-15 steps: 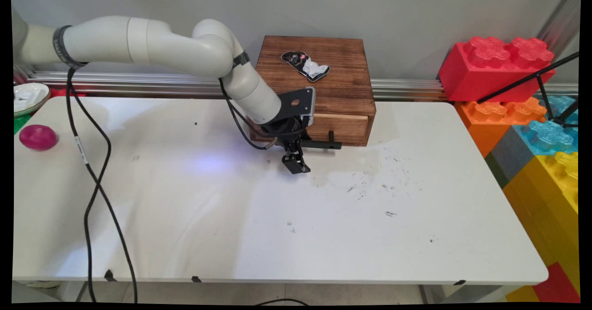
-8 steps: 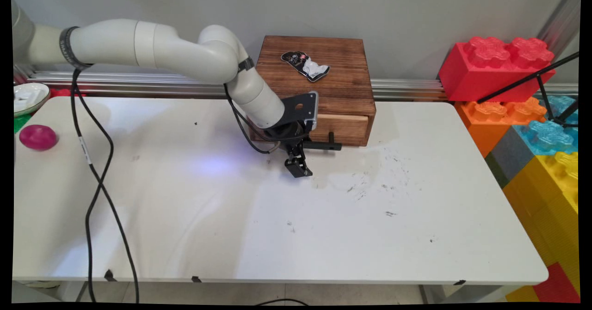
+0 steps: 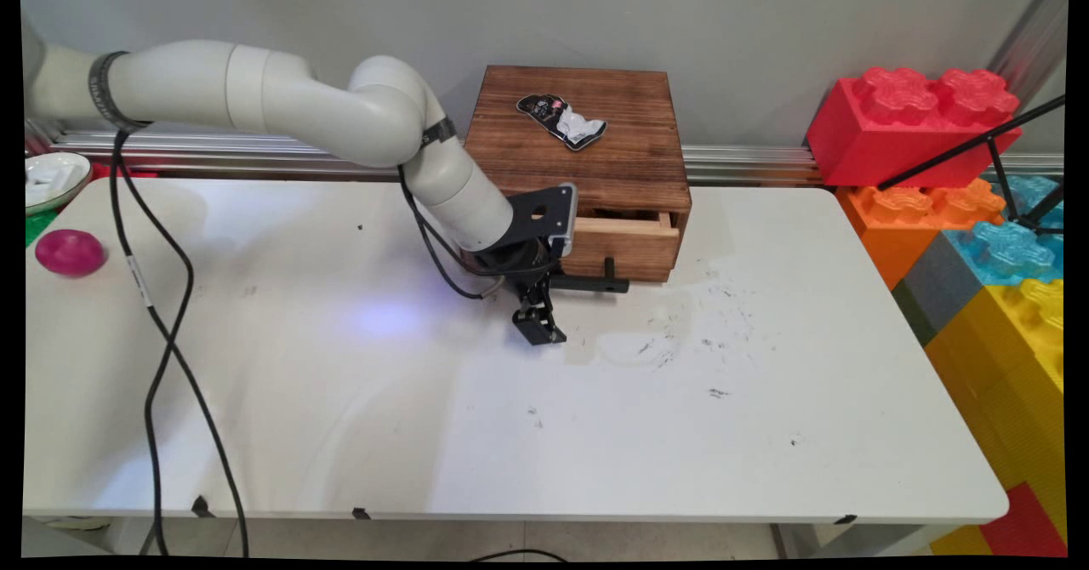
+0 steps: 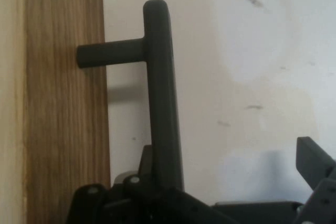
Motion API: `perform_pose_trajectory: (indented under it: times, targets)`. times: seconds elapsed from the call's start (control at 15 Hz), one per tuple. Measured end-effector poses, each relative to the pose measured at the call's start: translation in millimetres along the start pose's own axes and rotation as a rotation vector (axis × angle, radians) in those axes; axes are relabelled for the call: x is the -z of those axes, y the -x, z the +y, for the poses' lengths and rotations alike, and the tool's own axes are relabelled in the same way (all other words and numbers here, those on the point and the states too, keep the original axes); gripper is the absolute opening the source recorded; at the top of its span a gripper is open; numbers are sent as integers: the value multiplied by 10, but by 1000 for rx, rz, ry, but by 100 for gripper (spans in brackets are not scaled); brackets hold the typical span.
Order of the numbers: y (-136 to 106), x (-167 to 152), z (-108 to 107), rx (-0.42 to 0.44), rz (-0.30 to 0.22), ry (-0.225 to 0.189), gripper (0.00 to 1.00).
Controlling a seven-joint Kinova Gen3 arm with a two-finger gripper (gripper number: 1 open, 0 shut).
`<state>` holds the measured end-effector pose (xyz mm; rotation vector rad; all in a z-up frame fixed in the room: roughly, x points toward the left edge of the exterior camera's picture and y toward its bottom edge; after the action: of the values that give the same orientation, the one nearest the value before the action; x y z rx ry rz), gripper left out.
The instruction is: Open the drawer
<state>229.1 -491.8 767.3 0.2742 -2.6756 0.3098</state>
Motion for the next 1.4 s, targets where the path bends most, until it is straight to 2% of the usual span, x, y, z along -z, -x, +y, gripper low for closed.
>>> perform_pose_trajectory:
  times: [0.6, 0.8, 1.4]
  targets:
    - [33, 135, 382, 23, 4, 52, 100]
    - [16, 195, 587, 43, 14, 76, 100]
    - [-18, 338, 952, 62, 38, 114, 100]
